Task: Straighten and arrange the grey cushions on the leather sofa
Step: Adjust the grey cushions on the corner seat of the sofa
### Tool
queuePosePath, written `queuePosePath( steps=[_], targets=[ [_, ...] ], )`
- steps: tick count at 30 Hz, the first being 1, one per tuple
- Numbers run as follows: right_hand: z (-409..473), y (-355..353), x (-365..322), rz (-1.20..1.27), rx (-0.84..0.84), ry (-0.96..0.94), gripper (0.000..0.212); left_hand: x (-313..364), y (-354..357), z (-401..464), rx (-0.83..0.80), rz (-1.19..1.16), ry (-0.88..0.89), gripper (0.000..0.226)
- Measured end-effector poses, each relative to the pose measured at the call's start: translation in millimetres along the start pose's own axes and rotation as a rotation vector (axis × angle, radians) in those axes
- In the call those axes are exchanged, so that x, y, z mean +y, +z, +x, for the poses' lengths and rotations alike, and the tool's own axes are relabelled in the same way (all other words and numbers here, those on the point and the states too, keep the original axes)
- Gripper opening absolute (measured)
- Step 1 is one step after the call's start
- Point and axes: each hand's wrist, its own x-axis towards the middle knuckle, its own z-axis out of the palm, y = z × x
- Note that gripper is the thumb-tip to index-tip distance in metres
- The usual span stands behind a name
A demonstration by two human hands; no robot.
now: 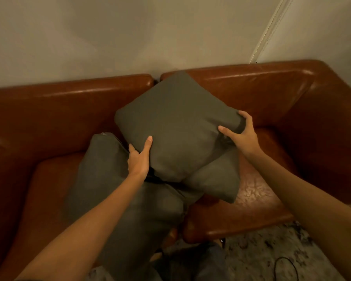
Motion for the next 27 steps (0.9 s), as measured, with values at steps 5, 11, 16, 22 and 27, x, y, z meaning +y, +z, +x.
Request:
queuePosePath(
  steps=[5,11,16,22,27],
  targets=[
    [10,-12,0,0.068,0.010,-0.060,0.072,12,16,-9,0.071,-0.211,0.013,0.094],
    [31,-48,-19,0.139,0.053,-0.177,0.064,43,41,-33,0.081,-0.352,0.058,0.080],
    [36,-98,-13,0.213,0.214,-0.185,0.059,77,81,-52,-0.011,-0.377,0.109,0.075],
    [31,-152,34,0.256,0.400,-0.108,0.057,91,155,-51,-0.162,-0.289,0.137,0.086],
    [30,-167,105,0.257,0.461,0.160,0.057,88,210,-43,-0.266,-0.161,0.145,0.080]
  ],
)
